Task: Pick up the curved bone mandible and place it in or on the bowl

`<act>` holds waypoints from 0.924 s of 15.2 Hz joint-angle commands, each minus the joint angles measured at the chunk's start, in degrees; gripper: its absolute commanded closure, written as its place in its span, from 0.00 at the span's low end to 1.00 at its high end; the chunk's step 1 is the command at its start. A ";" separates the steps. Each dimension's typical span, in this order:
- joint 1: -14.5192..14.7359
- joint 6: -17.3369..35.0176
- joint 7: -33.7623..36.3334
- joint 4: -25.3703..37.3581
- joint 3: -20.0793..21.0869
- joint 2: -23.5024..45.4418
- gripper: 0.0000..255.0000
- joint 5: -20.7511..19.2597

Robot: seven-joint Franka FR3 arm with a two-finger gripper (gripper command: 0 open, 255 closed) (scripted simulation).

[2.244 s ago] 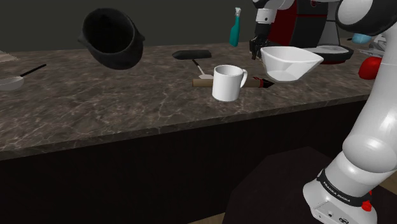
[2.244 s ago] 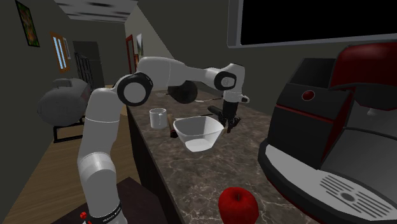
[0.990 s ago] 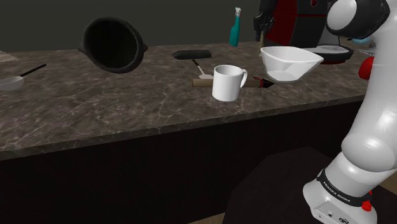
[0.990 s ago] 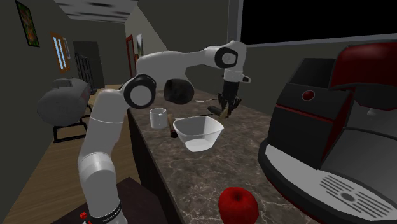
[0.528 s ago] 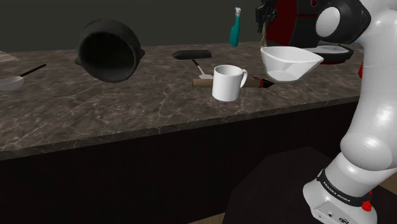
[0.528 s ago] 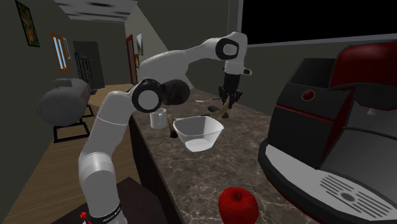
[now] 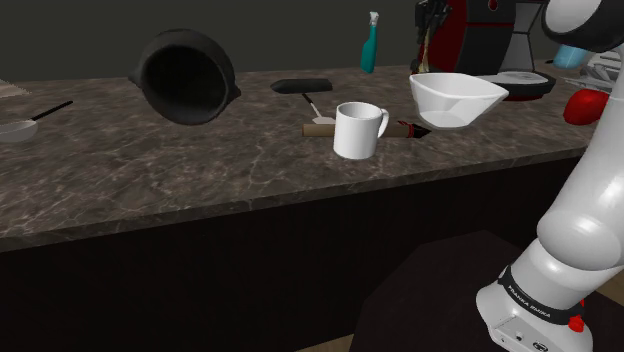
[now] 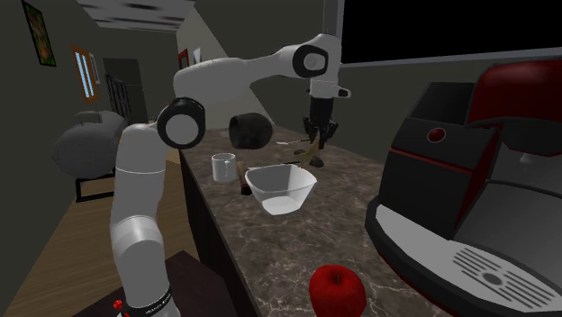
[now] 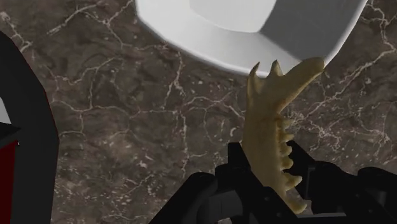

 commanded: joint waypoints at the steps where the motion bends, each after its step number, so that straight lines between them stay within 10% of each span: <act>1: 0.79 -1.25 -0.12 -9.02 -0.21 -6.32 1.00 -1.96; 7: 0.82 2.08 -0.74 -28.66 -0.21 -23.14 1.00 -6.32; 14: 0.72 7.78 -0.62 -36.19 -0.02 -25.02 1.00 -6.74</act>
